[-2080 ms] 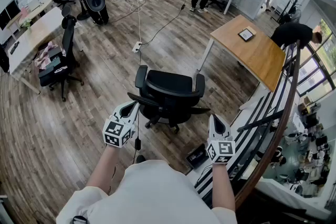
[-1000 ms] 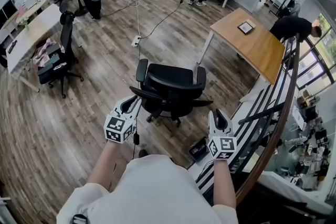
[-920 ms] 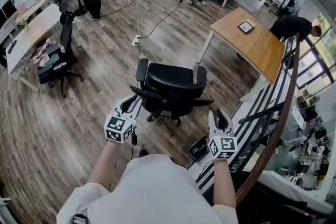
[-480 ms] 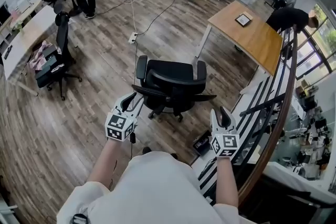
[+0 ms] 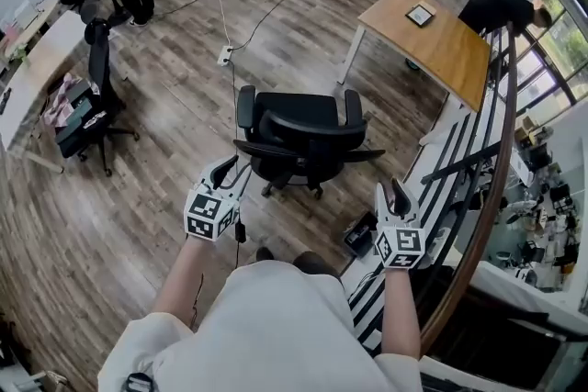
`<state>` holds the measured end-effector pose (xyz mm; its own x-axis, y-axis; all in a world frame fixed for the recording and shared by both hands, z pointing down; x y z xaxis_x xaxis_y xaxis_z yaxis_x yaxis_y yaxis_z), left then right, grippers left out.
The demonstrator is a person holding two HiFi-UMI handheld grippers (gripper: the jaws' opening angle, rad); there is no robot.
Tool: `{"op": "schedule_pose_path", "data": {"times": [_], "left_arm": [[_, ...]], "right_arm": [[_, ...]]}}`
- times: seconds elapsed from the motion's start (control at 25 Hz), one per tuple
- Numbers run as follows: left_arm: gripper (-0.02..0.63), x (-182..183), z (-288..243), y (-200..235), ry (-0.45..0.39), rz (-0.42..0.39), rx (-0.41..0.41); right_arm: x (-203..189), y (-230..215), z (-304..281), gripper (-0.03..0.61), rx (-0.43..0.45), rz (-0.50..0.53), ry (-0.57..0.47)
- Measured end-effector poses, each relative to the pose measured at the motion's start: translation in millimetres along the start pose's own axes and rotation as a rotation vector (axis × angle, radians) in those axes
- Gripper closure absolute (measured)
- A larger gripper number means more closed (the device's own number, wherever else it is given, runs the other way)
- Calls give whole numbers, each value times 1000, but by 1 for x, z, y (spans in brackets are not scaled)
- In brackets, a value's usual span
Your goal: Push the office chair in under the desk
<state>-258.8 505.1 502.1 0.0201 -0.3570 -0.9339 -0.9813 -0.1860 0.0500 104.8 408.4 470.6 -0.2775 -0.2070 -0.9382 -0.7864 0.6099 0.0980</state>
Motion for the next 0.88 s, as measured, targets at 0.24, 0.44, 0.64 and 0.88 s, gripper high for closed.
{"op": "schedule_pose_path", "data": {"times": [0.24, 0.44, 0.64, 0.88], "left_arm": [[488, -6, -5, 10, 31, -12, -6], [488, -12, -19, 18, 57, -16, -7], [488, -15, -37, 21, 98, -38, -7], [488, -35, -71, 28, 204, -161, 1]], "right_arm": [[-5, 4, -6, 456, -10, 14, 31], [-13, -6, -21, 456, -12, 14, 61], [-19, -18, -44, 456, 5, 35, 111], [-45, -36, -85, 456, 73, 163, 238]]}}
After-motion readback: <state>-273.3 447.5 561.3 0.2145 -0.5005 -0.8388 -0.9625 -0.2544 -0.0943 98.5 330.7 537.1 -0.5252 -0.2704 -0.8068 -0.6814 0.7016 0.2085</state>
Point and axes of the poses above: the fingertips, and each gripper's own axes: z backward along the fingers, y to its left, x out of its top, the point moved 5 cm from there along z, backward along the fingers, and after that the axes turned 5 degrees about y, right-handed, at the moved point
